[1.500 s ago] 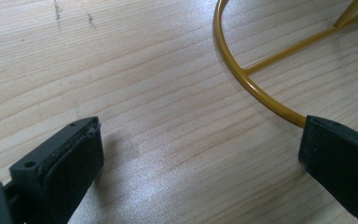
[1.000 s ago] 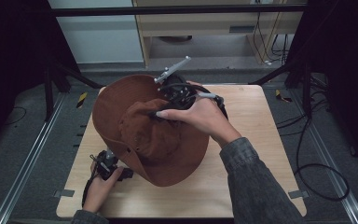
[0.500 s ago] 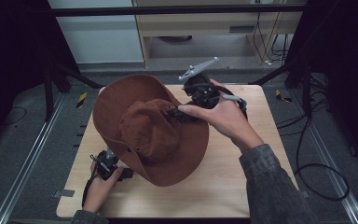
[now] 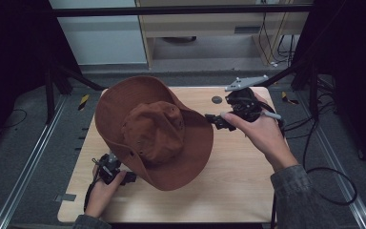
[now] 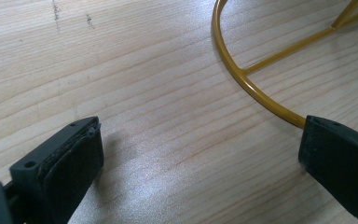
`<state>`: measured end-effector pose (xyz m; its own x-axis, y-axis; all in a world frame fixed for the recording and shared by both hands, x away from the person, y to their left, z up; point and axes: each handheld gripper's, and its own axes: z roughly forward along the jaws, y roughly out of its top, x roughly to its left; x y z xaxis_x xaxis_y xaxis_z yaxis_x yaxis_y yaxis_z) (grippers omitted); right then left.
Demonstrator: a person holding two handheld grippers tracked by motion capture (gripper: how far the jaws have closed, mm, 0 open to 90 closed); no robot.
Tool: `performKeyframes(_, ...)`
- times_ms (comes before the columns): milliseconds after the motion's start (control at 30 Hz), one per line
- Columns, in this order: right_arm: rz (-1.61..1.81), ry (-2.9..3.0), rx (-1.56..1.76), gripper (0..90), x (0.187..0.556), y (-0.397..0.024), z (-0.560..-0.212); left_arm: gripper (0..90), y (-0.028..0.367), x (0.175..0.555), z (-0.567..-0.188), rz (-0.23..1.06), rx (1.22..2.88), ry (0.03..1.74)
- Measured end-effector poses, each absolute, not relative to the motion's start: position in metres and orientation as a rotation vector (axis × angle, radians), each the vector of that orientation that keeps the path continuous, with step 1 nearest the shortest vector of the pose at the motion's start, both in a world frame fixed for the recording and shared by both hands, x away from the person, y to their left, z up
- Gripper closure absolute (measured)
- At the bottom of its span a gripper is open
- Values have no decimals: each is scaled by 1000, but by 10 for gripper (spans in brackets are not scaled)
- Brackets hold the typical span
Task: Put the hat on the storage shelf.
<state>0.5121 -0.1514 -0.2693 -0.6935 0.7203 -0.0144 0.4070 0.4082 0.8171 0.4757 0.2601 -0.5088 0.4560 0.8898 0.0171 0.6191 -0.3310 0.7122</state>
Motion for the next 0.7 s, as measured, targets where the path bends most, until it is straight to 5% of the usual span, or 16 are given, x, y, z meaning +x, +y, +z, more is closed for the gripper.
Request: performKeyframes(700,1132,2238,1230,103,494,-217,-394,0,260,476,-509,545,2067,1254)
